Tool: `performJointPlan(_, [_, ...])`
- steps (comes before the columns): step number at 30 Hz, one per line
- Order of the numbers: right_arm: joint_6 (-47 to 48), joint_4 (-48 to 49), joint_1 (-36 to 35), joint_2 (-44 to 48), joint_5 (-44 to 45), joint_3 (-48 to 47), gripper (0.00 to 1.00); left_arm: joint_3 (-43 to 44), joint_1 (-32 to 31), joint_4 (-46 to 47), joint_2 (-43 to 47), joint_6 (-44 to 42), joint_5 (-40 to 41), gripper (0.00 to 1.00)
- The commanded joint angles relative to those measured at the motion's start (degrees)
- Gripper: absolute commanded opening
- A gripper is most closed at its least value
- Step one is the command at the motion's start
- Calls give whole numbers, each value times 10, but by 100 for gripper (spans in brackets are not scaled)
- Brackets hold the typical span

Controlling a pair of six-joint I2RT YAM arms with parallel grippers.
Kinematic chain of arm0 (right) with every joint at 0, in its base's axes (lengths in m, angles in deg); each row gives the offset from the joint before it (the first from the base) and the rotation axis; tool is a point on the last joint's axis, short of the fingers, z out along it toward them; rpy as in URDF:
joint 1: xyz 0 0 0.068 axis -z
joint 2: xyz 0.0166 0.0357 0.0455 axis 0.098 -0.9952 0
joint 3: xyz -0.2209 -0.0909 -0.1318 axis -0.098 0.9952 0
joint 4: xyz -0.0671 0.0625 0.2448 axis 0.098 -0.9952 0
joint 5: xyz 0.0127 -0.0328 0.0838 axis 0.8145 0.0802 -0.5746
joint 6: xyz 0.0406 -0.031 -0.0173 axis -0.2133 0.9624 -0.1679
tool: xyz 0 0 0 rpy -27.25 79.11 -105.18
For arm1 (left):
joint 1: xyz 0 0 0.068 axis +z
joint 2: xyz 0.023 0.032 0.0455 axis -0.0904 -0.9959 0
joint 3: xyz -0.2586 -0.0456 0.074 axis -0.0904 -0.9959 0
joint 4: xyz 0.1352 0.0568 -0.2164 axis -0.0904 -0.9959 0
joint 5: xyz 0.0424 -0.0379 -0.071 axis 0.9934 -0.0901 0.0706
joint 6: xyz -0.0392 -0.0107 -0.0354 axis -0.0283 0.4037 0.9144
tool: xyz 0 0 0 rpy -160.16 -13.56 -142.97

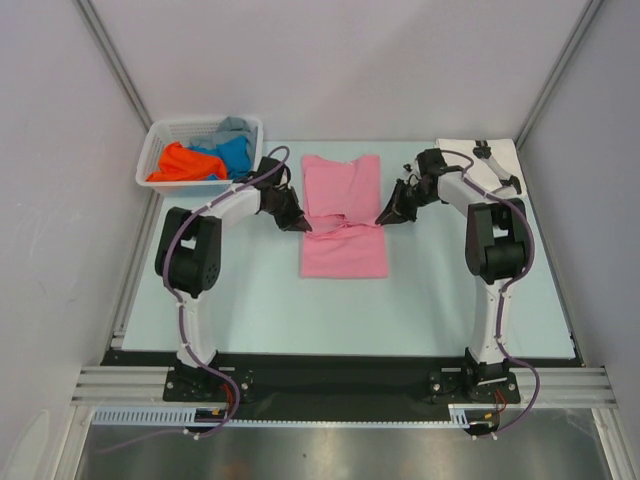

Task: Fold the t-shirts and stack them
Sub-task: Fold the tshirt

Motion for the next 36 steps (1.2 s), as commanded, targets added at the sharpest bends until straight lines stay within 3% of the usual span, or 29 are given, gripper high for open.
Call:
performJointPlan(1, [-8, -9, 5, -17, -14, -40, 0, 41, 7, -4, -13, -16, -16, 0])
performJointPlan(14, [-13, -26, 11, -63, -16, -109, 0, 132, 23, -37, -78, -30, -19, 0])
performJointPlan(30, [-18, -36, 21, -118, -27, -169, 0, 175, 32, -39, -121, -25, -24, 1])
performJointPlan(33, [-19, -36, 26, -119, -32, -169, 7, 176, 31, -42, -122, -23, -22, 13])
performJointPlan(34, [-18, -42, 27, -118, -30, -170, 17, 178, 31, -45, -121, -26, -16, 25])
performJointPlan(36, [2, -57, 32, -104, -5, -173, 29, 180, 29, -66, -94, -45, 30, 40])
